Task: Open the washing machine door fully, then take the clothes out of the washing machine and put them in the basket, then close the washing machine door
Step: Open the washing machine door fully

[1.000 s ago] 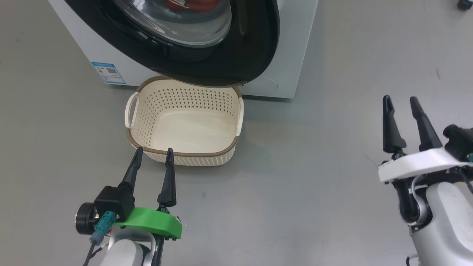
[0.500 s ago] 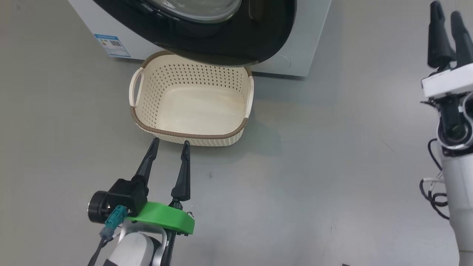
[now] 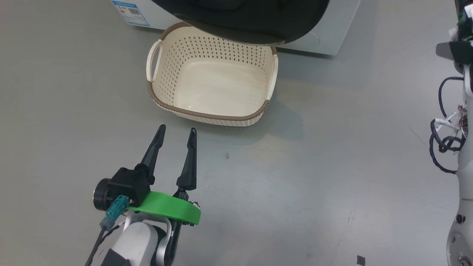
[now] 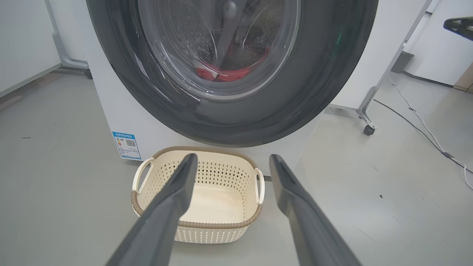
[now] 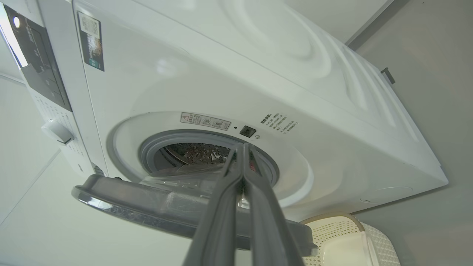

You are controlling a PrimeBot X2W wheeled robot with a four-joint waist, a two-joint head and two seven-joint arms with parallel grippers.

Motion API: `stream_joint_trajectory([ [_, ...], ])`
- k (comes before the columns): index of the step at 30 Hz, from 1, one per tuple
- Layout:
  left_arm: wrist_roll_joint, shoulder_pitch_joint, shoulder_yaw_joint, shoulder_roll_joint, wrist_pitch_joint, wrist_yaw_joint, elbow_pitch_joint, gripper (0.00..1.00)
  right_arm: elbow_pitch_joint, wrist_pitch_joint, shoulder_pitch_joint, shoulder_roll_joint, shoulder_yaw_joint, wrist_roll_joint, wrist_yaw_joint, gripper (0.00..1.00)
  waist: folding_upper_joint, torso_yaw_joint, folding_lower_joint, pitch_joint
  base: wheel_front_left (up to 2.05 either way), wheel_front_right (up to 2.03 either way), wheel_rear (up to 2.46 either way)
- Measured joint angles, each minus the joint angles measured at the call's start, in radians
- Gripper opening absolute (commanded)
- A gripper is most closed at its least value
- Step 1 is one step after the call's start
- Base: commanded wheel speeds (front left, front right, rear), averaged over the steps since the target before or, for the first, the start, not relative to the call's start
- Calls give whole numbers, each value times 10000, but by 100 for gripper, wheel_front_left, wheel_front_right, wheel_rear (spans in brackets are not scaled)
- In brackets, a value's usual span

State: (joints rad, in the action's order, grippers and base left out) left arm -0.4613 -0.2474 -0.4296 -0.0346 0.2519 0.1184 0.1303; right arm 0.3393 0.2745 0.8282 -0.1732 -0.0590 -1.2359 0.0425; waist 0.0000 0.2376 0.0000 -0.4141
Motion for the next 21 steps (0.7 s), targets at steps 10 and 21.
stream_joint_trajectory([
  [10, -142, -185, -259, 6, 0, 0, -71, 100, 794, 1515, 1340, -115, -408, -1175, -1137, 0, 0, 504, 0, -385, 0, 0, 0],
  [21, -318, -249, -351, 10, 2, 0, -102, 100, 1779, 2878, 2440, -155, -646, -2002, -1691, 0, 0, 1035, 0, -647, 0, 0, 0],
])
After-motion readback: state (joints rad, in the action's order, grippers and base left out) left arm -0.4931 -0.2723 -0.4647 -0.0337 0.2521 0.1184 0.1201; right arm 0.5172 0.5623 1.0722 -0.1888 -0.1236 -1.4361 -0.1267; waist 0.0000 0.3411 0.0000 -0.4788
